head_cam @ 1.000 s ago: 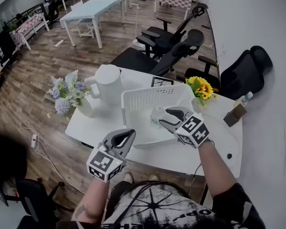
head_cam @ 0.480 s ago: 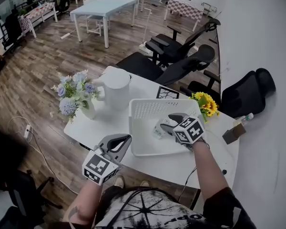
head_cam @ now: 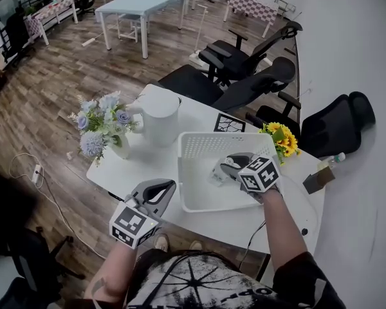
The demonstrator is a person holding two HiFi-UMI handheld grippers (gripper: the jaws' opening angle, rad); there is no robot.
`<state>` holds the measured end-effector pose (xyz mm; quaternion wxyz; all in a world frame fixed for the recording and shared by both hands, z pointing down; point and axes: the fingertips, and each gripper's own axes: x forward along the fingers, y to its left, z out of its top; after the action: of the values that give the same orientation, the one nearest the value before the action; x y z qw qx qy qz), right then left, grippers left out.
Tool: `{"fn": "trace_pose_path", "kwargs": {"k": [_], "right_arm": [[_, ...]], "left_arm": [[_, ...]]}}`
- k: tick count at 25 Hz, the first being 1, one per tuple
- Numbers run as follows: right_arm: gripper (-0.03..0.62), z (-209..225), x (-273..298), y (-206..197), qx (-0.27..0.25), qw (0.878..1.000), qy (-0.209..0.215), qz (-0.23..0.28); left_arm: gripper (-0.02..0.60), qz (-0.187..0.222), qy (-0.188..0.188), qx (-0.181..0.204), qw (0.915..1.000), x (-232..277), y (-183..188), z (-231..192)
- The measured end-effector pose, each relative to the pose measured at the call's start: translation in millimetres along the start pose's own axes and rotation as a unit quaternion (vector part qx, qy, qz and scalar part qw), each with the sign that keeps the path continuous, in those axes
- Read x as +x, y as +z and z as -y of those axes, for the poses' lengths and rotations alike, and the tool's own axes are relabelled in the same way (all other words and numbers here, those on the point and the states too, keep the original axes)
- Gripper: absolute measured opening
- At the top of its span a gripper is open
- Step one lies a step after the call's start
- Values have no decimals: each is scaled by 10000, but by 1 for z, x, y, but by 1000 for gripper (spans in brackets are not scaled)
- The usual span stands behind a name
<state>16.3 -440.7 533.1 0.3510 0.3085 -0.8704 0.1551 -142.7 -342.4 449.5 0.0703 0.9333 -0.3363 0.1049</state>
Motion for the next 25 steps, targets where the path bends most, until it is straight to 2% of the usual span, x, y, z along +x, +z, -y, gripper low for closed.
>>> {"fn": "trace_pose_path", "kwargs": {"k": [8,11,17,25], "right_arm": [[153,-5,-2,5,-220,9997,-35,70],[153,-7,-10,14,-194,9995,-36,241],[153,-10,-41,50,-225,9954,-322,879],[153,-23,-94,94,-77,9777,-808,1939]], "left_arm": [[10,19,-85,48,9999,1,2,-1],[9,63,-117,44,9999,-1,4,-2],[9,153,-269,225,9993,-3,13,1],[10,264,-681,428,9964,-8,25,12]]}}
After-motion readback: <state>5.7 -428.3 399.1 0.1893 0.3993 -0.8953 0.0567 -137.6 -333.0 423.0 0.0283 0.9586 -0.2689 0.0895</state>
